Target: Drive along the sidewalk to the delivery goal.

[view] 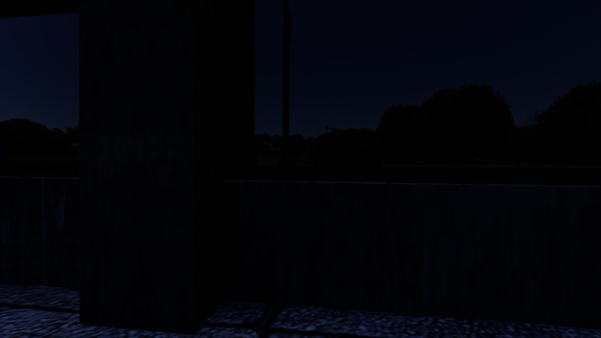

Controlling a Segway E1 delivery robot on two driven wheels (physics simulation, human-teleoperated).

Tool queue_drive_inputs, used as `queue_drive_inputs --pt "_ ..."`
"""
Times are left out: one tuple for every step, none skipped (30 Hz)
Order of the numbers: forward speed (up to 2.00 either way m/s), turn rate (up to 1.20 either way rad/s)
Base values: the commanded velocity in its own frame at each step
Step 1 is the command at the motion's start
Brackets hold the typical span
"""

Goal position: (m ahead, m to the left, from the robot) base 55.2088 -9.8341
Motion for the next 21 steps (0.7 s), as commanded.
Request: queue_drive_inputs --pt "0.00 -0.05" --pt "0.00 -0.21" --pt "0.00 -0.21" --pt "0.00 -0.15" --pt "0.00 -0.07" --pt "0.00 -0.24" --pt "0.00 -0.24" --pt "0.00 -0.46" --pt "0.00 -0.56" --pt "0.00 -0.56" --pt "0.00 -0.60" --pt "0.00 -0.60" --pt "0.00 -0.61" --pt "0.00 -0.61" --pt "0.00 -0.61" --pt "0.00 -0.51" --pt "0.00 -0.42" --pt "0.00 -0.42" --pt "0.00 -0.38" --pt "0.00 -0.37" --pt "0.00 -0.37"
